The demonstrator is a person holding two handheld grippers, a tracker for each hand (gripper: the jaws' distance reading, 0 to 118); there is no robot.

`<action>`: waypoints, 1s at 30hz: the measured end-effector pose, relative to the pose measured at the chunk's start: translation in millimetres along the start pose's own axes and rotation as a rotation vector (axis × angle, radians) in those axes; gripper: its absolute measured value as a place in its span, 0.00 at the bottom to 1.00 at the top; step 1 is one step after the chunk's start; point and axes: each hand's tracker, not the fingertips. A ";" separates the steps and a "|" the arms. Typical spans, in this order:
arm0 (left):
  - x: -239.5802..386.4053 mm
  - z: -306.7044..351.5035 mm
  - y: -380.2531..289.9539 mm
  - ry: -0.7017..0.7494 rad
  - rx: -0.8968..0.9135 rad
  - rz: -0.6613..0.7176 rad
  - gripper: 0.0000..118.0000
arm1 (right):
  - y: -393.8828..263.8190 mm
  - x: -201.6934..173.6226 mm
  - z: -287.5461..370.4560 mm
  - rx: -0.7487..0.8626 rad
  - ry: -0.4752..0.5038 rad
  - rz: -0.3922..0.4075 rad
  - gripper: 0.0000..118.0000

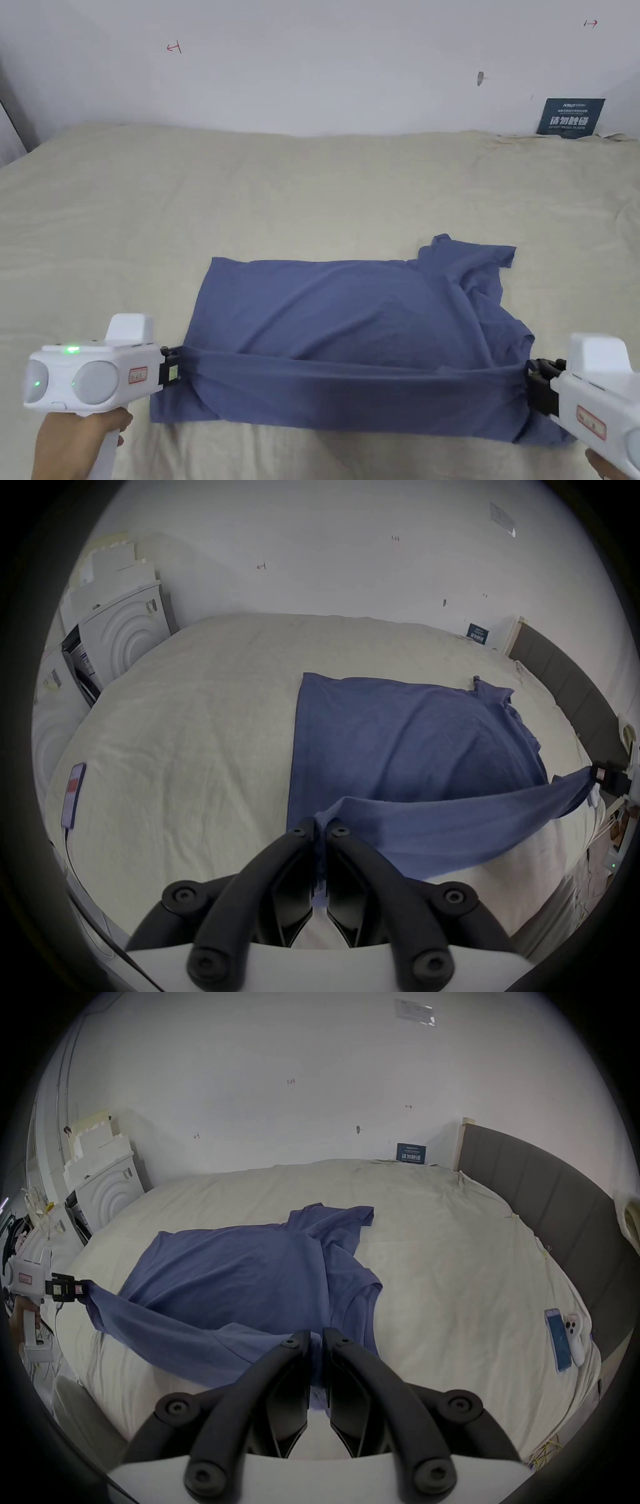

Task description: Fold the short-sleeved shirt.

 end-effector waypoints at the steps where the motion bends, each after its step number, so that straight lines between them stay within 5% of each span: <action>1: 0.5 -7.6 5.0 0.002 -0.007 -0.007 0.03 | 5.2 1.3 -8.9 -0.009 0.002 0.000 0.06; 11: 5.4 -84.1 32.1 0.059 -0.089 -0.092 0.03 | 39.0 2.6 -101.6 -0.111 -0.018 0.060 0.06; 18: 11.2 -120.6 25.8 0.110 -0.178 -0.170 0.03 | 23.5 13.8 -165.2 -0.249 -0.063 0.032 0.06; 27: 18.6 -113.3 24.7 0.115 -0.183 -0.201 0.05 | 17.1 7.2 -157.1 -0.249 -0.079 -0.005 0.08; 29: 18.3 -105.4 26.6 0.090 -0.168 -0.172 0.18 | 21.3 7.5 -146.7 -0.222 -0.071 -0.008 0.13; 30: 17.7 -99.6 28.3 0.085 -0.158 -0.151 0.33 | 23.4 8.6 -139.8 -0.199 -0.069 -0.012 0.26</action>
